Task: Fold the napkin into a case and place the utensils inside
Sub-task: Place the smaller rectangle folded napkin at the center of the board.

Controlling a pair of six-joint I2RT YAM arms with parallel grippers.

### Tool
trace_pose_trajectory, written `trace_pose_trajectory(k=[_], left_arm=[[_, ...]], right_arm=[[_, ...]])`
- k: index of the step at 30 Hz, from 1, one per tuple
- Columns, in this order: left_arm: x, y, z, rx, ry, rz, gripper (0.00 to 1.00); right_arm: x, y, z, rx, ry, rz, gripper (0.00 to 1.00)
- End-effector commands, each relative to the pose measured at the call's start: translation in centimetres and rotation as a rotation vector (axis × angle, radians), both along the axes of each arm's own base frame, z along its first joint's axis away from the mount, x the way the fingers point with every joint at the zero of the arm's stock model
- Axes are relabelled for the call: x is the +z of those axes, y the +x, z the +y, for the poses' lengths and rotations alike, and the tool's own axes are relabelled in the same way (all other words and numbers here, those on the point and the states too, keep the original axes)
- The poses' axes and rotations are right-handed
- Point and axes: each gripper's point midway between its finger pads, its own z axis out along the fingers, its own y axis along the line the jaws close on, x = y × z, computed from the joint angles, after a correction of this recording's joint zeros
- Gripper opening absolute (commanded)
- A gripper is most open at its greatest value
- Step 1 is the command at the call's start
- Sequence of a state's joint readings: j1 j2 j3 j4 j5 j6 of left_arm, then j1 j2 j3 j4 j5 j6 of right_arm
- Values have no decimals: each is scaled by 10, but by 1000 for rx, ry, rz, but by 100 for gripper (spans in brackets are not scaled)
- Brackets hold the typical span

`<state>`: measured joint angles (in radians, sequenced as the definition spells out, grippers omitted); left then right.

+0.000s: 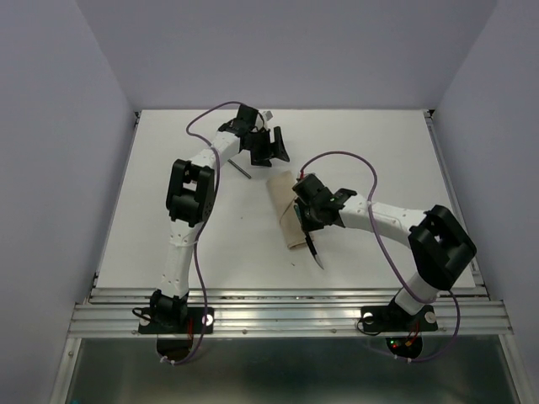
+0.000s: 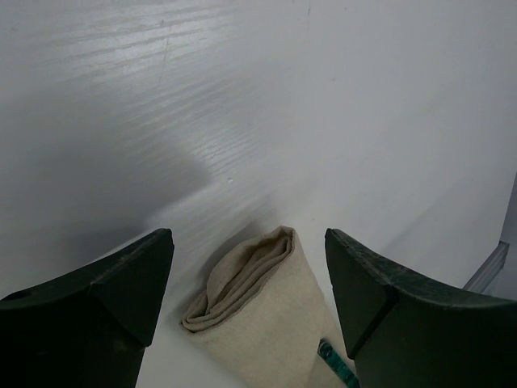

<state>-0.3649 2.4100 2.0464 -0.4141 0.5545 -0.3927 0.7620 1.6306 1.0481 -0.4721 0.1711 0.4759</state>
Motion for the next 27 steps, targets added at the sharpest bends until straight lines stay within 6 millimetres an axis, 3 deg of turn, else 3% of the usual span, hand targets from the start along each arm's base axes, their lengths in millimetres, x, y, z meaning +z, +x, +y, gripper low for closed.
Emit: trace_pose_trajectory(k=[1,13,27], left_arm=[[27,0,-12,-50,-56,-57,86],[8,-18,-18,-86,-60,-12,85],[-1,-33,-25,-116,-74,15,83]], right_arm=[[9,12,4,-22,21,-18,1],[-2,32,7,-30,-8,-1,1],[8,66,13,-28,-22,-56,1]])
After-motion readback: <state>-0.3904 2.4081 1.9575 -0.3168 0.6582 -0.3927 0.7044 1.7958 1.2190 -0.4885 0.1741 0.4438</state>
